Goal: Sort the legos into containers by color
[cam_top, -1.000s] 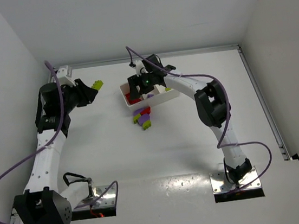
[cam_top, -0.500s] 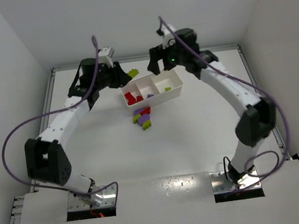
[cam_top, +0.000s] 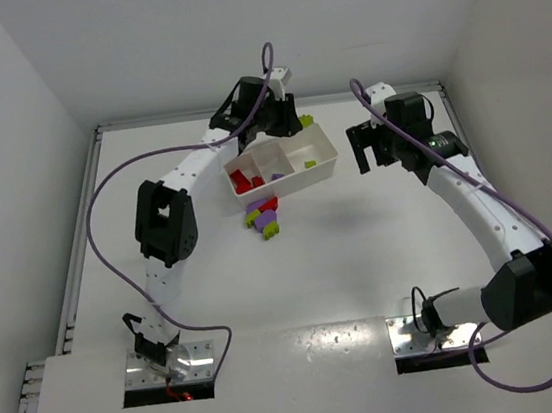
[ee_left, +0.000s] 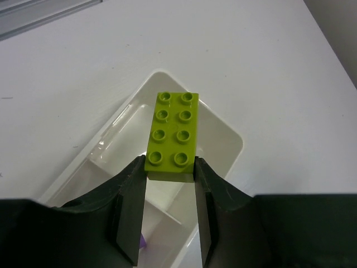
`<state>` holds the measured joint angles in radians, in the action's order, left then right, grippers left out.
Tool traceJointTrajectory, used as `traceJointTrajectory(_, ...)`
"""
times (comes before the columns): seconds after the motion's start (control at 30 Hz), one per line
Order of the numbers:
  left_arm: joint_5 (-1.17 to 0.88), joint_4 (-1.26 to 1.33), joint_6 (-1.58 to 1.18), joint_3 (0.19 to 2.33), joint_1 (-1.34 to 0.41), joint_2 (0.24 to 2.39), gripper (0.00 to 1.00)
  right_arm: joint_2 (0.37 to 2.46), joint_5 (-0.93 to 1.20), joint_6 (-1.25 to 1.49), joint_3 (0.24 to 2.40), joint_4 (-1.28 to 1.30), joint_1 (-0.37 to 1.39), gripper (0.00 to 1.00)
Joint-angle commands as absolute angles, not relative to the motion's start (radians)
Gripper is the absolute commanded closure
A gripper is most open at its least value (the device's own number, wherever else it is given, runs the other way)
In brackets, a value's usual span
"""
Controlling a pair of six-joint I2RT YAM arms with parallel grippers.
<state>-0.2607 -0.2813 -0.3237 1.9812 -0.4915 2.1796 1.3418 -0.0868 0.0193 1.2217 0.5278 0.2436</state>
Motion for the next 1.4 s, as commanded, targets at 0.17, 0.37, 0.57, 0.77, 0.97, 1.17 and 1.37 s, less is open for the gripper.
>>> traceJointTrajectory(0.17,-0.251,-0.353,-0.218,2.123,-0.520,2.237,0.94,1.327,-0.179,-0.003,1.210,0.601,0.178,0.01)
traceJointTrajectory(0.37,-0.339,-0.365,-0.137,2.111,-0.509,2.246,0.93,1.437,-0.199,-0.003,1.272,0.689,0.158,0.01)
traceJointTrajectory(0.57,-0.351,-0.365,-0.089,2.102,-0.509,2.246,0.93,1.543,-0.218,-0.003,1.364,0.761,0.138,0.01)
traceJointTrajectory(0.77,-0.341,-0.356,0.044,2.112,-0.538,2.246,0.91,1.629,-0.209,-0.012,1.437,0.808,0.129,0.01)
traceJointTrajectory(0.97,-0.331,-0.356,0.100,2.123,-0.548,2.278,0.83,1.706,-0.190,-0.003,1.517,0.819,0.129,0.01)
traceJointTrajectory(1.17,-0.298,-0.356,0.150,2.164,-0.548,2.321,0.35,1.759,-0.156,0.006,1.606,0.828,0.138,0.01)
traceJointTrajectory(1.37,-0.307,-0.315,0.071,2.174,-0.548,2.330,0.00,1.759,-0.086,-0.014,1.631,0.828,0.147,0.01)
